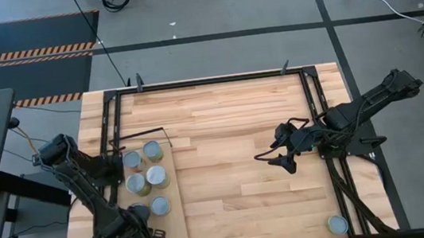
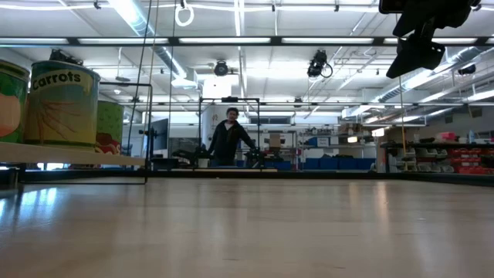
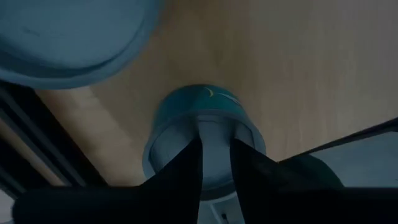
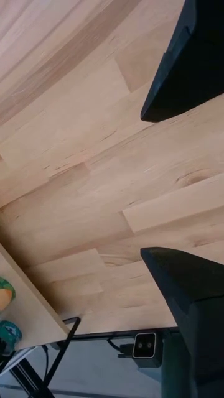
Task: Pick and place cans onto a shelf
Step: Put the blue can on the shelf, then adjust the white can on the shelf
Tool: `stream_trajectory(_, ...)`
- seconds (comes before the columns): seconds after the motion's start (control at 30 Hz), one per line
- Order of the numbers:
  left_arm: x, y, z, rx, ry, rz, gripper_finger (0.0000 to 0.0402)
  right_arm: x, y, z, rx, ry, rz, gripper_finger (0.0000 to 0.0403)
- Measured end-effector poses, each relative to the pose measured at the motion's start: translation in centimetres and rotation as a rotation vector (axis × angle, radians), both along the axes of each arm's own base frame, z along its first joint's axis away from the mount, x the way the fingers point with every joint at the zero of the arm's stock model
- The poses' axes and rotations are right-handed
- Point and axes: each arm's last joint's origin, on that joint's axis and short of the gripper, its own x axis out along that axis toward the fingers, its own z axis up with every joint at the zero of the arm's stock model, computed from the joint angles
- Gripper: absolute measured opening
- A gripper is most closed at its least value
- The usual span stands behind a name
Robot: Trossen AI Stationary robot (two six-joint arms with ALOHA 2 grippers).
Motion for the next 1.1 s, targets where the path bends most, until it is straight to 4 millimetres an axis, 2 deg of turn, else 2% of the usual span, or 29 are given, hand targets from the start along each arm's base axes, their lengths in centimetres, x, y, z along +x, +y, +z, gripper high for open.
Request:
stream_trajectory(0.17, 0.0, 0.0, 0.2, -0.011, -0.012, -0.003, 0.0087, 0.0, 0.0, 0.0, 0.000, 0.000, 0.000, 0.0352)
stream_trajectory(0.3, -0.2, 0.7, 1.8, -0.035, -0.078, -0.011, 0.0087, 0.0, 0.0, 0.0, 0.000, 0.000, -0.001, 0.0352)
stream_trajectory(0.43, -0.9, 2.5, 4.2, 0.017, -0.221, 0.058, 0.0087, 0.0, 0.0, 0.0, 0.006, -0.002, -0.006, 0.0352)
stream_trajectory(0.53, -1.9, 4.5, 5.1, 0.123, -0.205, 0.119, 0.0087, 0.0, 0.0, 0.0, 0.006, -0.003, -0.006, 0.0352)
stream_trajectory(0.63, -2.2, 5.6, 5.2, 0.175, -0.141, 0.128, 0.0086, 0.0, 0.0, 0.0, 0.004, -0.003, -0.008, 0.0352)
stream_trajectory(0.93, -2.5, 6.8, 4.4, 0.213, 0.025, 0.093, 0.0086, 0.0, -0.1, 0.0, -0.013, -0.009, -0.025, 0.0352)
stream_trajectory(1.1, -2.2, 6.7, 4.0, 0.183, 0.009, 0.064, 0.0086, 0.1, -0.2, 0.0, -0.013, -0.008, -0.033, 0.0352)
